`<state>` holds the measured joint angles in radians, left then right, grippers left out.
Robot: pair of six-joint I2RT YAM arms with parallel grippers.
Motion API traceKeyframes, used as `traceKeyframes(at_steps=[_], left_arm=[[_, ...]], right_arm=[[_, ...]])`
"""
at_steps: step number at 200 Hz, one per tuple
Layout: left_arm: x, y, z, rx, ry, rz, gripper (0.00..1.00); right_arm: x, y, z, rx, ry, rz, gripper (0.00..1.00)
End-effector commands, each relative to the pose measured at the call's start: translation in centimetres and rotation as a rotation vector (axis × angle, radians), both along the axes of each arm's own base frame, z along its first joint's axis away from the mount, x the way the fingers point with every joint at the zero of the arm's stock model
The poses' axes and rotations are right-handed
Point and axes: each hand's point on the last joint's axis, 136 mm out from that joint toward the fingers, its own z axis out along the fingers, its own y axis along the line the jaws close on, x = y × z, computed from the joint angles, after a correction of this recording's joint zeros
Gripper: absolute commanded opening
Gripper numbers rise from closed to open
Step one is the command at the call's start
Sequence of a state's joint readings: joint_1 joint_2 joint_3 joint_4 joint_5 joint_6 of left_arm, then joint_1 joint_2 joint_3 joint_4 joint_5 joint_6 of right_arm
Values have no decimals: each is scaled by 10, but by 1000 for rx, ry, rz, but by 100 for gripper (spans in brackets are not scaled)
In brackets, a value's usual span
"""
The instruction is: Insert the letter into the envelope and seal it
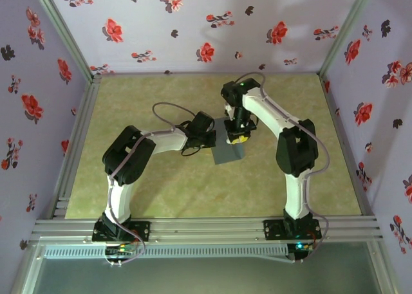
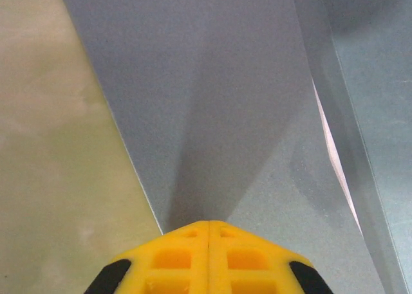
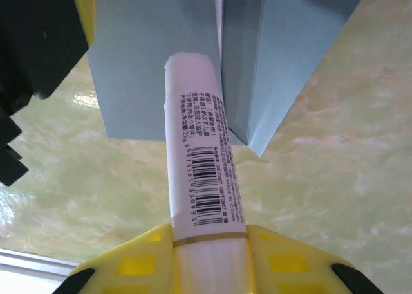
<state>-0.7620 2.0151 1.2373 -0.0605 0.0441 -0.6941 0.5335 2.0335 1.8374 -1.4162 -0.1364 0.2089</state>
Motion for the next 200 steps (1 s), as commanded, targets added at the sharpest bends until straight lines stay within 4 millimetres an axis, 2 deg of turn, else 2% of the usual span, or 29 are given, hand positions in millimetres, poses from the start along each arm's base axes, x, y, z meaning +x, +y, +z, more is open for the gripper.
traceKeyframes(at_steps=[1,105,155,200], left_arm=[[1,-2,-6,31,-16,-25,0],[0,-8,-12,16,-17,-39,0],[-2,-9,-14,18,-15,-43,0],[-5,-11,-16,21,-10,-50,0]], right_arm=[[-12,2,-8,-26,82,27,1],[6,8,-44,-93,125,34,0],[21,9,-53,-104,98,19,0],[37,9,-53,-91,44,-26,0]])
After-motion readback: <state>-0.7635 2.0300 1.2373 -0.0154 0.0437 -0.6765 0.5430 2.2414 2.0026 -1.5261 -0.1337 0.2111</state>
